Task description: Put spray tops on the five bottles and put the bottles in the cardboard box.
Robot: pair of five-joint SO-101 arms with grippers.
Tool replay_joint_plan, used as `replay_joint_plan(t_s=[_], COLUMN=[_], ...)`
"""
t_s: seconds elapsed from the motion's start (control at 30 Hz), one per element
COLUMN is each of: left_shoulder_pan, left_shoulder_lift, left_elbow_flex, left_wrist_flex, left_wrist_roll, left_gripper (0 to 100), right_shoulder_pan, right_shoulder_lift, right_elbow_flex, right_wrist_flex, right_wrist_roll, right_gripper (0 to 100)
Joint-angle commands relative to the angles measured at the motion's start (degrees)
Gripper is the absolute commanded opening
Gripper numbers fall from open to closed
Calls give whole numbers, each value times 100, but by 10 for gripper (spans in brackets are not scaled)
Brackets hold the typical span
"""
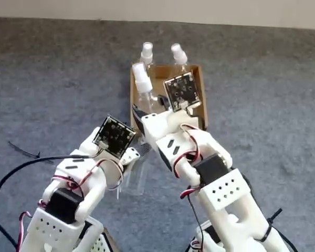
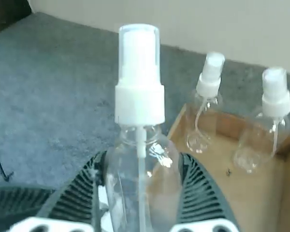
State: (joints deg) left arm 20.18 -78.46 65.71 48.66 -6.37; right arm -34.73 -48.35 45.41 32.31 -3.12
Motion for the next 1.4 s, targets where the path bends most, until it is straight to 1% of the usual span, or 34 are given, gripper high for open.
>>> replay_joint_plan(t_s=[0.0, 0.1, 0.2, 0.53, 0.6, 0.67, 0.73, 0.83, 0.93, 1.0, 1.1, 1.27, 1.37], left_shoulder_pan=[-295, -576, -646, -655, -655, -681, -936, -1727, -2527, -2818, -2897, -2862, -2853], left_shoulder_lift=[163, 207, 207, 163, 163, 154, 154, 154, 154, 207, 198, 207, 207], left_elbow_flex=[84, 321, 585, 725, 822, 910, 936, 927, 936, 971, 1121, 1165, 1174], left_wrist_flex=[-475, -888, -1160, -1204, -1204, -1204, -1204, -1222, -1424, -1600, -1679, -1670, -1670], left_wrist_roll=[44, 44, 35, 35, 35, 26, 26, 26, 62, 79, 220, 264, 255], left_gripper=[265, 265, 265, 265, 265, 265, 265, 265, 265, 265, 265, 264, 221], right_shoulder_pan=[-75, -75, -75, -22, 154, 470, 919, 1262, 1367, 1393, 1481, 1578, 1578], right_shoulder_lift=[4, -4, -4, -4, 57, 180, 462, 1033, 1552, 1727, 1754, 1859, 2070], right_elbow_flex=[-602, -734, -787, -787, -927, -1121, -1349, -1736, -1930, -1938, -1604, -356, 321], right_wrist_flex=[356, 743, 989, 1015, 936, 585, 312, 4, -470, -954, -1525, -3099, -3705], right_wrist_roll=[-62, -62, -53, 0, 193, 299, 308, 290, 290, 281, 273, 273, 273], right_gripper=[3, 3, 3, 3, 3, 3, 3, 3, 3, 3, 3, 3, 3])
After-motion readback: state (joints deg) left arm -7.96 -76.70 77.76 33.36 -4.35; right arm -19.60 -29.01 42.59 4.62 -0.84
